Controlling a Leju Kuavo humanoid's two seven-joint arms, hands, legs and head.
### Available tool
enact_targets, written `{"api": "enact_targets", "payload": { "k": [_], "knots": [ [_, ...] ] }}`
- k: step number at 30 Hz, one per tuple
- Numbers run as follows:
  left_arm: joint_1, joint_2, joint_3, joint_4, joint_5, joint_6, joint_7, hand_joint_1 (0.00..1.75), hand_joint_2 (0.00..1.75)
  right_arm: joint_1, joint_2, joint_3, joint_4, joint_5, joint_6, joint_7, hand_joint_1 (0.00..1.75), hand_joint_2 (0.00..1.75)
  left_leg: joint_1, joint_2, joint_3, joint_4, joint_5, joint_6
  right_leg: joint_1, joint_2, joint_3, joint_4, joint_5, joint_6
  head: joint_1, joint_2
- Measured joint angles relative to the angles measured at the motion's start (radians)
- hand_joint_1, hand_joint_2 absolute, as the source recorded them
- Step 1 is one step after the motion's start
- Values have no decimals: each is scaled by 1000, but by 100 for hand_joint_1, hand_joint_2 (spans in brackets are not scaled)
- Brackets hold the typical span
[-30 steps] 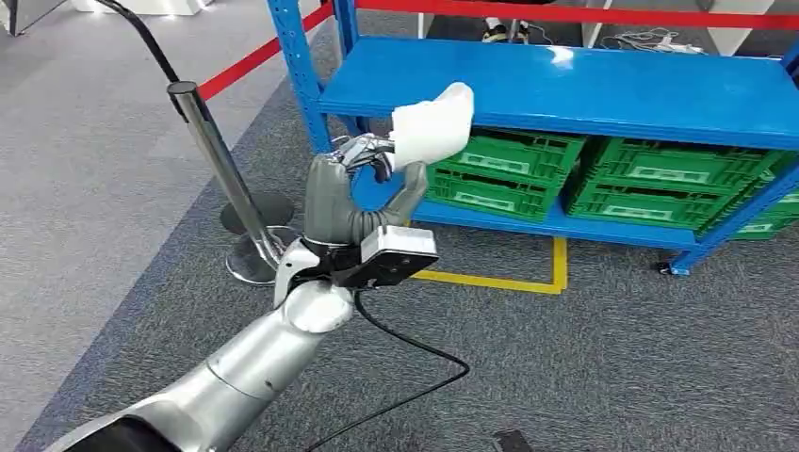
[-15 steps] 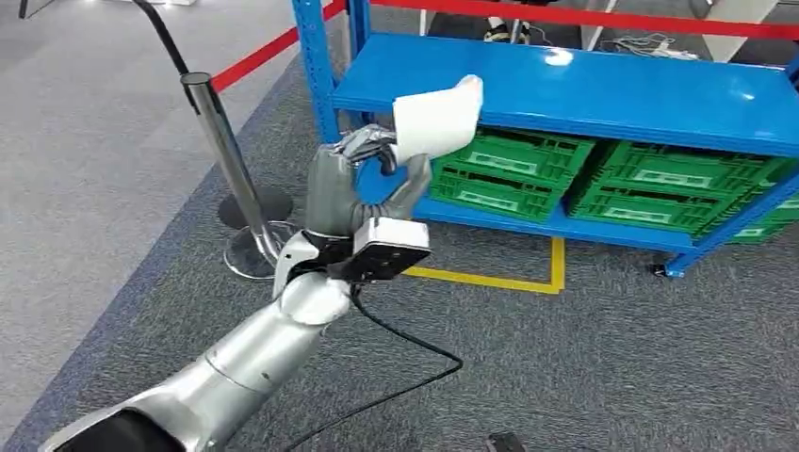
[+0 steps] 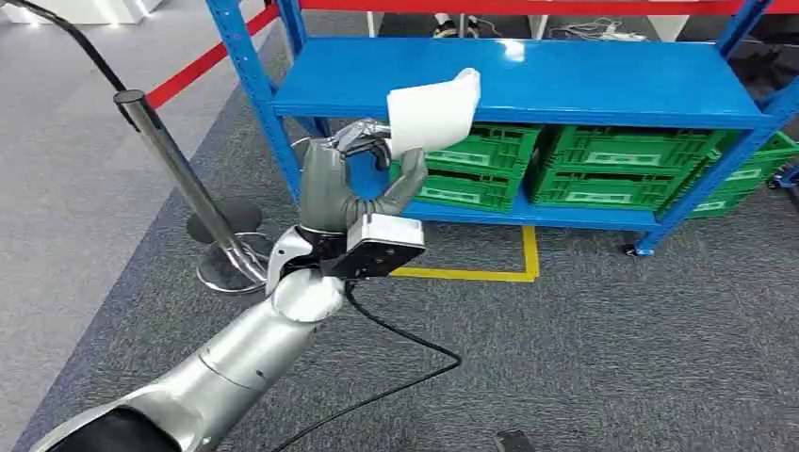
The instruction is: Take the parts from the cabinet and place them on the table.
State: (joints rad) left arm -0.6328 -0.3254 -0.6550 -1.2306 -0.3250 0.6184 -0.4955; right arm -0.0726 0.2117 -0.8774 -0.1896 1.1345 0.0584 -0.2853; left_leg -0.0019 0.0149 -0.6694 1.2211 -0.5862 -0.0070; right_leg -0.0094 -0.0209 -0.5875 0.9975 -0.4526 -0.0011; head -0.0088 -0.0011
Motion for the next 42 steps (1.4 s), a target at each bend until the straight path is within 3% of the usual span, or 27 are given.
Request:
{"api": "enact_targets", "payload": {
  "k": [1, 2, 3, 6, 8, 11, 12, 14, 16, 17, 18, 19, 21, 22, 23, 26, 27, 29, 31, 32, 33, 35, 36, 37, 38, 41, 42],
  "knots": [
    [1, 3, 0, 0, 0, 0, 0, 175, 175, 1, 0, 0, 0, 0, 0, 0, 0, 175, 0, -2, -34, 72, -24, -1, 0, 5, 0, 0, 0, 0, 0, 0],
    [2, 6, 0, 0, 0, 0, 0, 175, 175, 3, 0, 0, 0, 0, 0, 0, 0, 175, 0, -2, -52, 106, -26, -1, 0, 12, 0, 1, 0, 0, 0, 0],
    [2, 8, 0, 0, 0, 0, 0, 175, 175, 3, 0, 0, 0, 0, 0, 0, 0, 175, 0, -2, -47, 89, -2, 2, 1, 18, 1, 1, 0, 0, 0, 0],
    [0, 8, 0, 0, 0, 0, 0, 175, 175, 2, 0, 0, 0, 0, 0, 0, 0, 175, -1, -7, 55, -135, 135, 22, 3, 33, 7, 1, -1, 1, 0, 0],
    [-2, 9, 0, 0, 0, 0, 0, 175, 175, 0, 1, 0, 0, 0, 0, 0, 0, 175, -4, -15, 82, -200, 141, 30, 9, 38, 0, 6, -2, 7, 0, 0],
    [-1, 8, 0, 0, 0, 0, 0, 175, 175, 3, 1, 0, 0, 0, -2, 0, 0, 175, -4, -16, 80, -215, 134, 35, 7, 34, -6, 0, 3, 24, 0, 0],
    [-2, 6, 0, -1, 0, 0, 0, 175, 175, 3, 1, 0, 0, 0, -2, 0, 0, 175, 7, -15, 86, -225, 141, 40, 6, 33, -15, 6, -6, 29, 1, 0],
    [-4, 4, 0, -1, 0, -2, 0, 175, 175, 3, 1, 0, 0, -2, -1, -2, 0, 175, 6, -14, 86, -227, 142, 46, 5, 30, -53, 95, -64, 38, 8, 0],
    [-2, 4, 0, -1, 1, -4, 0, 175, 175, 4, 1, 0, 0, -4, -1, -2, 0, 175, 4, -7, 85, -227, 142, 47, 1, 29, -134, 269, -134, 45, 8, 0],
    [1, 5, 0, -1, 1, -5, 0, 175, 175, 5, 1, 0, 0, -4, -1, -2, 0, 175, 3, -2, 86, -227, 141, 47, 0, 29, -157, 314, -141, 48, 9, 0],
    [2, 5, 0, 0, 1, -5, 1, 175, 175, 5, 1, 0, 0, -5, 0, -2, 0, 175, 3, 1, 86, -227, 141, 47, -1, 29, -159, 310, -126, 49, 8, 0],
    [2, 4, 0, 0, 1, -5, 1, 175, 175, 5, 1, -1, 0, -5, 1, -2, 0, 175, 3, 7, 87, -226, 140, 47, -1, 25, -136, 257, -86, 49, 9, 0],
    [2, 3, 0, 0, 1, -5, 1, 175, 175, 4, 1, -1, 0, -7, 1, -2, 0, 175, 3, 19, 93, -226, 135, 43, -1, -7, -45, 74, 5, 47, 9, 0],
    [2, 3, 0, 0, 1, -5, 1, 175, 175, 2, 1, -1, 0, -7, 2, -2, 0, 175, -3, 23, 95, -225, 133, 38, 6, -62, -16, 16, 2, 46, 9, 0],
    [0, 5, 0, 0, 1, -5, 1, 175, 175, -2, 1, -1, 0, -7, 2, -3, 0, 175, -12, 28, 90, -217, 130, 34, 13, -64, -4, -1, 2, 35, 11, 0],
    [1, 3, 0, 0, 1, -5, 1, 175, 175, -1, 1, -1, 0, -7, 2, -3, 0, 175, -14, 64, 92, -218, 128, 26, 12, -28, -17, 8, 4, 17, 6, 0],
    [0, 2, 0, -1, 1, -5, 1, 175, 175, 0, 1, -1, 0, -7, 2, -3, 0, 175, -13, 64, 93, -216, 118, 17, 5, -17, -14, 3, 9, 10, 6, 0],
    [-1, 3, -1, -1, 1, -4, 1, 175, 175, 0, 1, -2, 0, -7, 2, -3, 0, 175, -5, 9, 67, -141, 63, 5, 2, 3, -15, 3, 12, 2, 0, 0],
    [2, 7, -2, 0, 1, -4, 1, 175, 175, -1, 1, -2, 0, -7, 3, -3, 0, 175, -1, -2, -6, 23, -13, 0, 3, 27, -17, 3, 13, -1, 1, 0],
    [4, 10, -2, 0, 2, -4, 1, 175, 175, 1, 1, -2, 0, -7, 5, -3, 0, 175, -1, -2, -34, 80, -29, -1, 3, 40, -17, 3, 13, -2, 0, 0],
    [5, 11, -2, 0, 6, -5, 2, 175, 175, 2, 1, -3, 0, -6, 5, -2, 0, 175, -1, -2, -39, 88, -19, 0, 3, 52, -17, 3, 14, -2, 1, 0],
    [5, 11, -2, 0, 10, -10, 2, 175, 175, 4, 1, -4, 0, -4, 9, -1, 0, 175, -1, -7, 3, -4, 56, 8, 3, 77, -17, 6, 14, -1, 1, 0],
    [4, 11, -2, 0, 11, -11, 2, 175, 175, 3, 1, -4, 0, -4, 12, -1, 0, 175, -1, -22, 44, -90, 104, 15, 4, 90, -16, 7, 15, -1, 0, 0],
    [3, 11, -2, 0, 12, -13, 3, 175, 175, 2, 1, -5, 0, -3, 14, -1, 0, 175, 0, -66, 77, -166, 138, 22, 1, 100, -18, 8, 15, 1, 1, 0],
    [2, 11, -2, 0, 16, -16, 4, 175, 175, -1, 2, -5, 0, -3, 15, -1, 0, 175, 5, -88, 85, -185, 131, 29, 7, 109, -24, 14, 17, 7, 3, 0],
    [-2, 5, -2, 0, 25, -34, 14, 175, 175, 3, 2, -5, 0, -1, 16, 3, 0, 175, -1, -72, 86, -201, 120, 31, -3, 130, -40, 7, 28, 27, -1, 0],
    [-4, 0, -2, 0, 26, -38, 18, 175, 175, 5, 1, -5, 0, -1, 15, 3, 0, 175, 5, -61, 90, -215, 127, 36, 1, 141, -41, 5, 30, 34, -2, 0]
  ]
}}
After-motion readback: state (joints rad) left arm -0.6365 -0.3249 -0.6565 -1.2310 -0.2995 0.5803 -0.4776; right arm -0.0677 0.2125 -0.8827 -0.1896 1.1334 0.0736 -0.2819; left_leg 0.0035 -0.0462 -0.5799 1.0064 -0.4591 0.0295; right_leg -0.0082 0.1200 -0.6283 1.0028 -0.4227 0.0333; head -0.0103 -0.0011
